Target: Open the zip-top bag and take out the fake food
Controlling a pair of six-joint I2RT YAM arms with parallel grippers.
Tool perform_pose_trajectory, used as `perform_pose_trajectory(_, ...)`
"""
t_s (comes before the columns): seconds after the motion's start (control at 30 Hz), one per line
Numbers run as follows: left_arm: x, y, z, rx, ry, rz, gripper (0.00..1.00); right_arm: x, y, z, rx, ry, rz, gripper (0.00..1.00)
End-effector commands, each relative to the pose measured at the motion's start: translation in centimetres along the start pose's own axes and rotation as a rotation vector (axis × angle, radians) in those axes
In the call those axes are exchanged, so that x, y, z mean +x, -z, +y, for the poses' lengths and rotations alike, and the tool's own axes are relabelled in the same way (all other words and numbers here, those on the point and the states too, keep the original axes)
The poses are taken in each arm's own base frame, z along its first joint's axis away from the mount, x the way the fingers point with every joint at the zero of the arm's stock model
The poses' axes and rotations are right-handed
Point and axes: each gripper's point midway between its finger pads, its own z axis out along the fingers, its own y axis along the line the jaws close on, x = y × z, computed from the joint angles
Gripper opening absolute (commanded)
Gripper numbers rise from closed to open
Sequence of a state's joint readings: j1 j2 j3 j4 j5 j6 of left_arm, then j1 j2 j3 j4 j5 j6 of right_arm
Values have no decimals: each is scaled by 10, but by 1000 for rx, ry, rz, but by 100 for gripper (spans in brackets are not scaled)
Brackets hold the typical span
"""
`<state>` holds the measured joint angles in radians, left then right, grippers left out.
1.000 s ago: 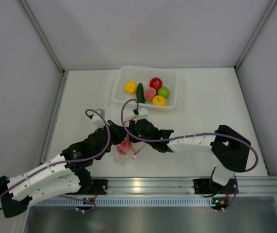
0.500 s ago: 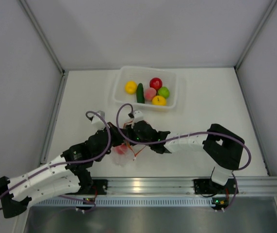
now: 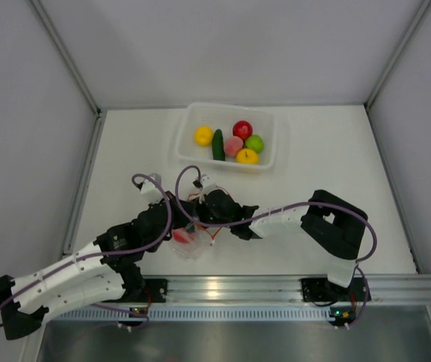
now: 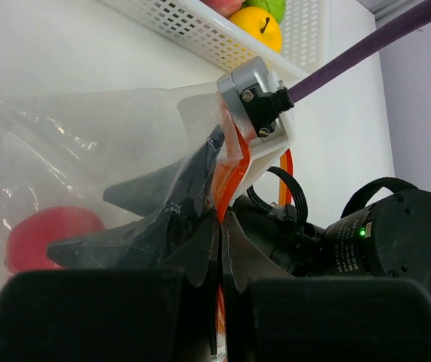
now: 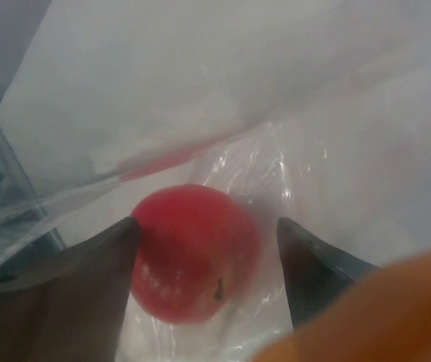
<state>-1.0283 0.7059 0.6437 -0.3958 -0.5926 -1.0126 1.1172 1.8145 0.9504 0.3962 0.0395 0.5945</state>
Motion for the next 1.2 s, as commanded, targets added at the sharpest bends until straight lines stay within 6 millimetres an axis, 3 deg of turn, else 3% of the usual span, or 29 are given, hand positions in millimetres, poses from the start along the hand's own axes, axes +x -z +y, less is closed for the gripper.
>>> perform_pose_trajectory(0.0, -2, -6, -10, 36, 37, -23, 0, 21, 0, 58, -217, 101, 63, 73)
perform_pose_trajectory(0.1, 0, -7, -7, 27, 35, -23, 0, 35, 0, 54, -210, 101, 114, 73)
perform_pose_trajectory(0.23, 2, -8, -3, 21, 29, -22, 0, 56, 1, 47, -191, 92, 183, 83)
perform_pose_trajectory(0.5, 3, -8, 3, 12, 33, -28, 0, 88, 5, 38, -119, 79, 243, 84)
perform_pose_trajectory(0.7, 3, -7, 3, 14, 32, -26, 0, 75, 9, 29, -56, 84, 194, 76)
perform_pose_trajectory(0.83, 1, -6, 4, 12, 33, -35, 0, 53, 18, 28, -16, 91, 126, 63)
perform_pose_trajectory(1.03, 5, -9, 10, -8, 29, -36, 0, 34, 38, 21, 40, 64, 52, 59)
perform_pose_trajectory(1.17, 7, -10, 12, -16, 30, -31, 0, 28, 44, 5, 139, 44, 32, 57)
